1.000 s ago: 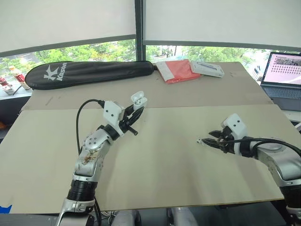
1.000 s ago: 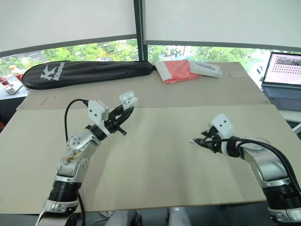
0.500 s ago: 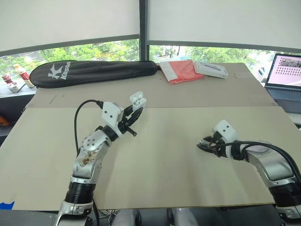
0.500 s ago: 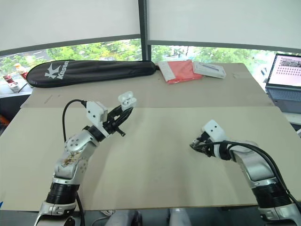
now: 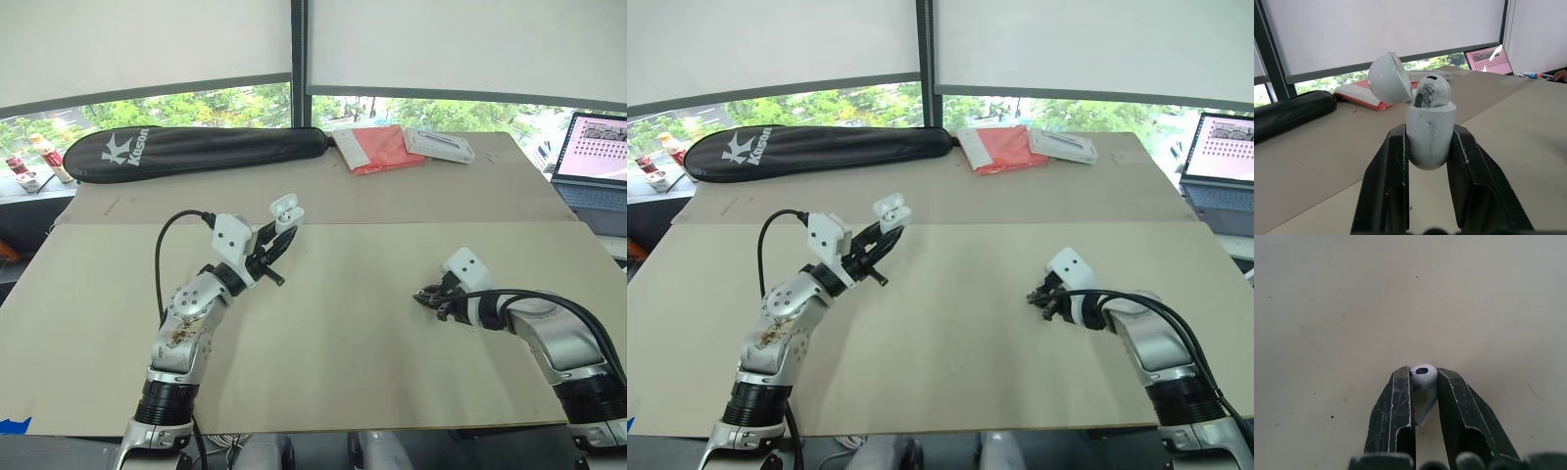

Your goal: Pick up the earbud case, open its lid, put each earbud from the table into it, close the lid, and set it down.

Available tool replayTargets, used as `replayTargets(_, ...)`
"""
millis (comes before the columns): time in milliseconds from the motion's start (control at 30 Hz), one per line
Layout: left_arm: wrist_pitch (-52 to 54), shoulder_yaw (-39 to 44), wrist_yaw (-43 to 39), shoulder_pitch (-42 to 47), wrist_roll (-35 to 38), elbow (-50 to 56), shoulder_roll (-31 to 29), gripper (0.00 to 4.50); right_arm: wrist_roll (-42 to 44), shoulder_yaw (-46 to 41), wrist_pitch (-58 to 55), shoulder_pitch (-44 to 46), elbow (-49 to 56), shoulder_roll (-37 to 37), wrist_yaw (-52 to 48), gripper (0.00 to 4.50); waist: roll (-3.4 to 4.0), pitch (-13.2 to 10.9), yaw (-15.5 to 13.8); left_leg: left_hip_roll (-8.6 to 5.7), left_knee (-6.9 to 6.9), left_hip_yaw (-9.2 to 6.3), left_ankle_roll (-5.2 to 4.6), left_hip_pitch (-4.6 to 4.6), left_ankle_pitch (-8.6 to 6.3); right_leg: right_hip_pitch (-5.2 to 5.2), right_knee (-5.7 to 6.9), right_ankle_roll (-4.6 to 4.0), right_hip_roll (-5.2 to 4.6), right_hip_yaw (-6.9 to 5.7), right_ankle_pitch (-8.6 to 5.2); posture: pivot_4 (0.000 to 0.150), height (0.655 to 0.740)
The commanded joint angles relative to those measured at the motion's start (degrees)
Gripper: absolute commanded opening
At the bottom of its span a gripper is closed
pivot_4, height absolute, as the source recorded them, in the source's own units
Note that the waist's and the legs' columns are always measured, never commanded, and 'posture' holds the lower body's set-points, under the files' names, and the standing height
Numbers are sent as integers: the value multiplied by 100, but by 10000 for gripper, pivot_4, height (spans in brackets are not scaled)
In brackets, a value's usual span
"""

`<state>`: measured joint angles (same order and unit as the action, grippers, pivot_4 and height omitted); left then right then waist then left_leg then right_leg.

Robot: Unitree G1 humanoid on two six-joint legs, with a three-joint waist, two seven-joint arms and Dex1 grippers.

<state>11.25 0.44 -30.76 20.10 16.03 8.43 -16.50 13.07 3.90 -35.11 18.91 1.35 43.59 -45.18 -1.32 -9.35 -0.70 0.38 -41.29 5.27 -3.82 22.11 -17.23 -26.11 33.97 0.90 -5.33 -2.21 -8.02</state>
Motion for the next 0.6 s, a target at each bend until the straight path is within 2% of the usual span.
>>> replayTargets(33,-46,28,46,-6,50,288,10,5602,-7,-164,-77,-37,97,255,-178,3055,0,0,-3,0,0,0,-1,0,0,0,0,0,0,0,0,1500,7400)
replayTargets(133,-92,28,87,-75,40,301,50,5602,88,-278,-185,-173,229,807,-670,3055,0,0,-20,-1,0,-1,-4,4,-2,-1,-3,0,-2,-2,0,1500,7400)
replayTargets(233,-96,34,160,-183,51,344,114,5602,-60,-244,334,-596,121,1755,-1485,3055,1,0,-41,-4,1,-2,-13,11,-8,-3,-9,3,-8,-5,-2,1500,7400)
replayTargets(300,-70,-2,230,-245,58,422,189,5602,-316,-186,1055,-850,-313,2365,-1965,3055,0,0,-27,-4,-1,0,-20,11,-12,-1,-13,7,-9,-5,-5,1500,7400)
replayTargets(467,-88,-60,337,-363,28,508,316,5602,-950,83,2696,-1043,-1606,3222,-2774,3055,0,0,6,-6,-3,9,-23,7,-14,2,-23,9,-10,1,-6,1500,7400)
replayTargets(600,-92,-74,366,-502,29,584,356,5602,-1450,327,3887,-787,-2698,3387,-3048,3055,-2,-1,34,0,-1,19,-17,-11,-10,5,-8,40,-4,11,-31,1500,7400)
